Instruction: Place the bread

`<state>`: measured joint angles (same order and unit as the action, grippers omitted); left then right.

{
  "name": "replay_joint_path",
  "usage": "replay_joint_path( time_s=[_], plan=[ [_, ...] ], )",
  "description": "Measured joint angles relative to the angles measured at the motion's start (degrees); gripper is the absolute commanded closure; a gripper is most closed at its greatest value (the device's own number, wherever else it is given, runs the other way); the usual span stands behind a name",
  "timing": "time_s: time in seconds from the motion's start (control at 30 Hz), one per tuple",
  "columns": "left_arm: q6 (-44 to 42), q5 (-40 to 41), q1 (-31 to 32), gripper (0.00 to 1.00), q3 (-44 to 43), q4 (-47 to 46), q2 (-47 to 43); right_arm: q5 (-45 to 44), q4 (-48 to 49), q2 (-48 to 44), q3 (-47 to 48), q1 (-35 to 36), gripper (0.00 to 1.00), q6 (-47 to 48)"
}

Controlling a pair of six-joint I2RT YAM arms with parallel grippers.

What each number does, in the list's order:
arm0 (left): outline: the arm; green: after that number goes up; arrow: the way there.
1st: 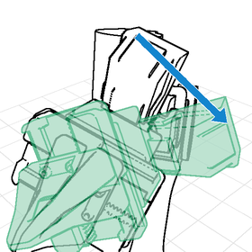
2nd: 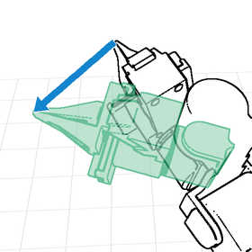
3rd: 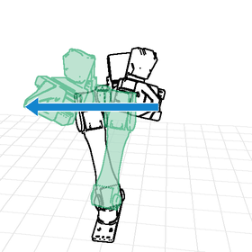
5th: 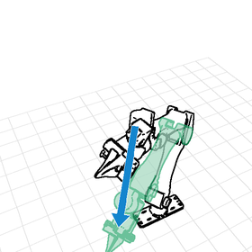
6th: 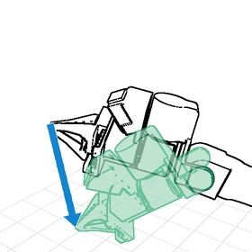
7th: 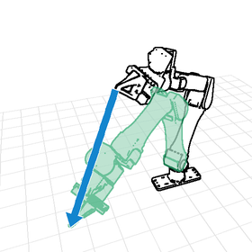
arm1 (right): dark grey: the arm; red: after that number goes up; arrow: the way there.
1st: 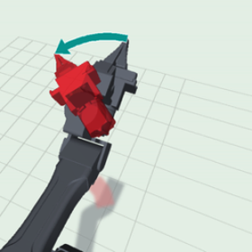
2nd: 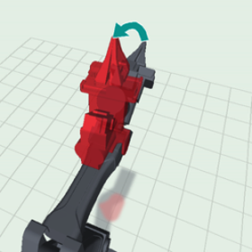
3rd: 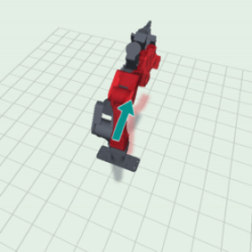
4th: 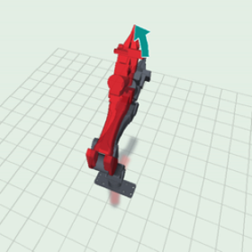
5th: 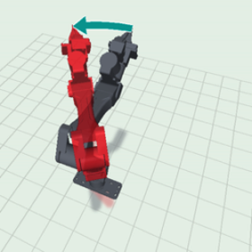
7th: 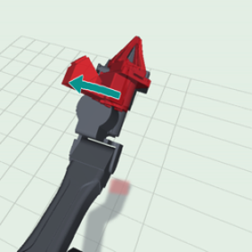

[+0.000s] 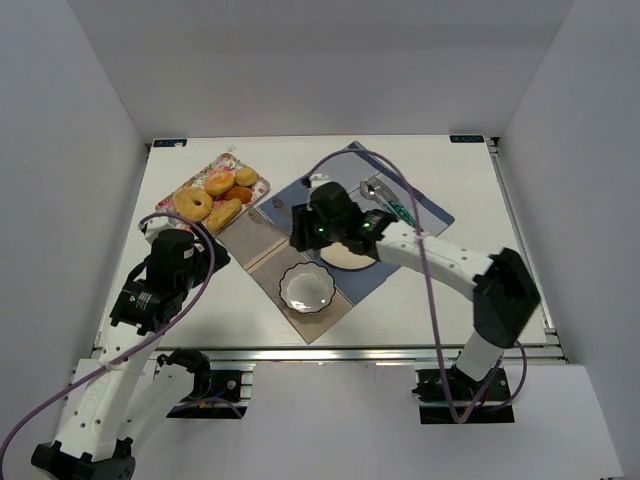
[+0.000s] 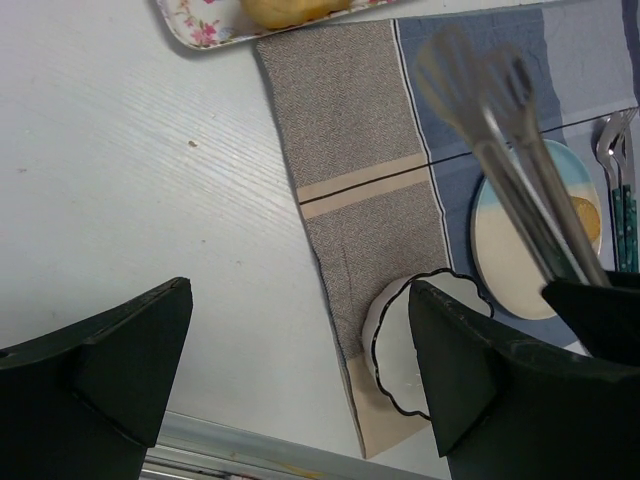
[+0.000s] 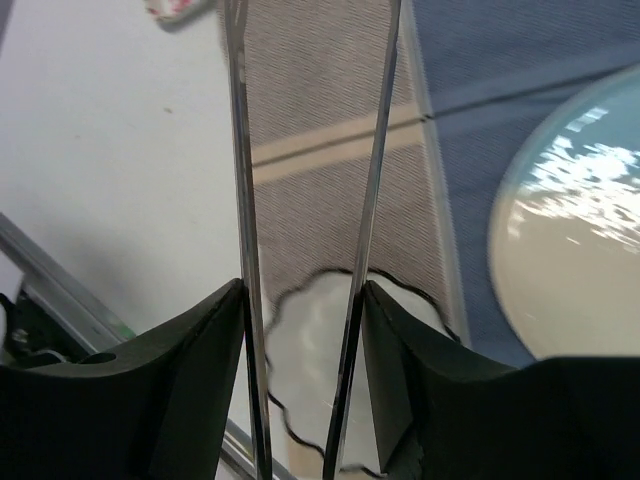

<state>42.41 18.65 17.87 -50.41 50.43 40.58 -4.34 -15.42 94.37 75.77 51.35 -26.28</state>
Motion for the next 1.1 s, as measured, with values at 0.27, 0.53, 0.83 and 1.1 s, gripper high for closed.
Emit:
replay_joint_path(
  time_s=[0.27, 0.53, 0.83, 1.1],
  plan=[
    [0.3, 3.0, 0.0, 0.02, -0.1, 3.6, -2.3, -4.5, 1.4, 15.9, 14.5, 5.6, 0.46, -9.4],
    [0.3, 4.9, 0.0, 0.02, -0.1, 5.4, -3.5, -9.6, 1.4, 23.2, 20.8, 6.9, 0.46, -14.1],
    [0.3, 5.0, 0.0, 0.02, -0.1, 5.4, -3.5, -9.6, 2.2, 26.9, 25.5, 6.9, 0.46, -16.5],
    [0.3, 5.0, 0.0, 0.02, -0.1, 5.4, -3.5, -7.9, 1.9, 31.7, 30.5, 6.9, 0.46, -18.4]
  ],
)
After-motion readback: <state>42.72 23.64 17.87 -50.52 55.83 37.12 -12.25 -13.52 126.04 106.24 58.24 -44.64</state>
